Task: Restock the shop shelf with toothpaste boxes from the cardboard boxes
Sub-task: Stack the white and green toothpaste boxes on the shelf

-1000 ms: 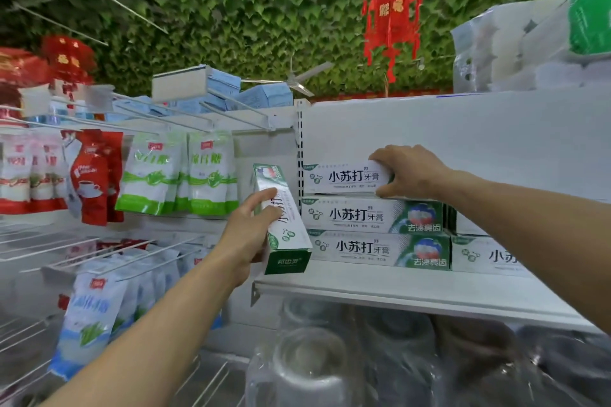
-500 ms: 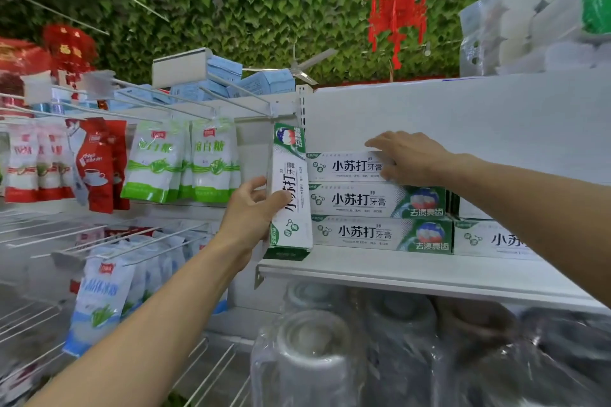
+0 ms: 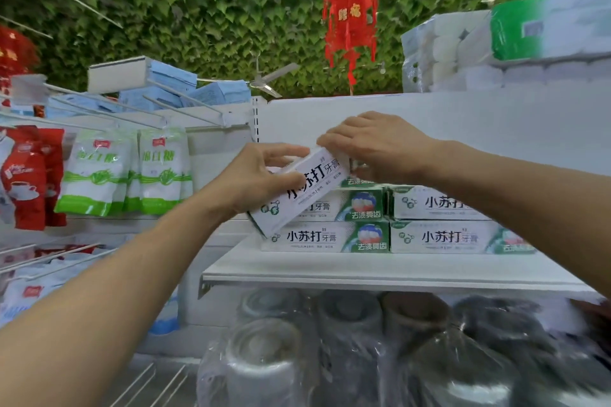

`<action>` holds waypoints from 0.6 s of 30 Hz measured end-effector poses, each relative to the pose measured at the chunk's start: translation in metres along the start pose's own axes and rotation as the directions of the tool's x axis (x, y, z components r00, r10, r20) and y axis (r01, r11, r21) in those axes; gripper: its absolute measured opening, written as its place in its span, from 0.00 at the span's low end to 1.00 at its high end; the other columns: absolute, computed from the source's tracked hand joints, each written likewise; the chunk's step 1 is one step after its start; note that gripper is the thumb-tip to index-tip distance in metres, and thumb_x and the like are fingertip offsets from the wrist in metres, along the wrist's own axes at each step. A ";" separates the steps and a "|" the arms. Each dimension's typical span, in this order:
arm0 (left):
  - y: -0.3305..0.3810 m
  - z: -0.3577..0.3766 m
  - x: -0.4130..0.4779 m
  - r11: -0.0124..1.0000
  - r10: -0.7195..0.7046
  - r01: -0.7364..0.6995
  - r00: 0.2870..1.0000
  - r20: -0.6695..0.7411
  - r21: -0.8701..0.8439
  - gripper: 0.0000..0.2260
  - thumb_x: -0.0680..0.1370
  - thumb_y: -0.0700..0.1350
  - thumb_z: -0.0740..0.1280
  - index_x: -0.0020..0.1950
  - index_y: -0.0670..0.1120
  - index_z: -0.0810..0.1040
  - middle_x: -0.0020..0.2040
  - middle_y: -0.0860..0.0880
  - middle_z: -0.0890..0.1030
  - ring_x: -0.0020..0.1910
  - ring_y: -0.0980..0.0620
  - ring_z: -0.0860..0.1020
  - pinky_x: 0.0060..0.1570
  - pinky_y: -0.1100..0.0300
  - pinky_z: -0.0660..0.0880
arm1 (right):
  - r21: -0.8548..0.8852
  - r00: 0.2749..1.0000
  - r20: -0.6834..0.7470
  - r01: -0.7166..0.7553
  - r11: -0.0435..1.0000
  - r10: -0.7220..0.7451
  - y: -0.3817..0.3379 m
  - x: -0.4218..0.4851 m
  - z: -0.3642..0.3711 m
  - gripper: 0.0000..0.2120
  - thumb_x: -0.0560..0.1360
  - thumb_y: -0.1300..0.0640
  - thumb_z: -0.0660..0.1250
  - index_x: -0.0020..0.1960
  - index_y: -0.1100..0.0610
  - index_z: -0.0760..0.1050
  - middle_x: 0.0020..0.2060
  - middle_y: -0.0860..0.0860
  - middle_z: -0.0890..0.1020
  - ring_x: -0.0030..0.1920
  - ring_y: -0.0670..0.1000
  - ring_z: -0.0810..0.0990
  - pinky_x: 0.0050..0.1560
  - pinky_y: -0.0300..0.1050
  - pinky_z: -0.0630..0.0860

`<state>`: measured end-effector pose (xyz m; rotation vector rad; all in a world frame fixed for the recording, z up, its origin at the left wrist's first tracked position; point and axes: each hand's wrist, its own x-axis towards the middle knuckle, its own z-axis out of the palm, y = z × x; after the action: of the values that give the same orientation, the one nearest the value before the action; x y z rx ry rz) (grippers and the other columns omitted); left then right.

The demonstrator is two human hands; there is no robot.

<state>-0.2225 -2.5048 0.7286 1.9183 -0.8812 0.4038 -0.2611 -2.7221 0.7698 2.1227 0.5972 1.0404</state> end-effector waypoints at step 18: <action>-0.054 0.080 0.100 0.817 -0.188 0.307 0.942 -0.278 0.487 0.36 0.67 0.70 0.69 0.72 0.60 0.66 0.76 0.50 0.59 0.76 0.39 0.46 0.69 0.31 0.50 | -0.261 0.808 0.287 -0.451 0.854 0.515 0.108 -0.145 0.051 0.18 0.73 0.53 0.65 0.62 0.50 0.69 0.56 0.48 0.78 0.56 0.52 0.74 0.44 0.44 0.64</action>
<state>-0.1221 -2.5990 0.7157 2.3969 -0.3771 0.7391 -0.2923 -2.9068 0.7561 2.2699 -0.2284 0.8964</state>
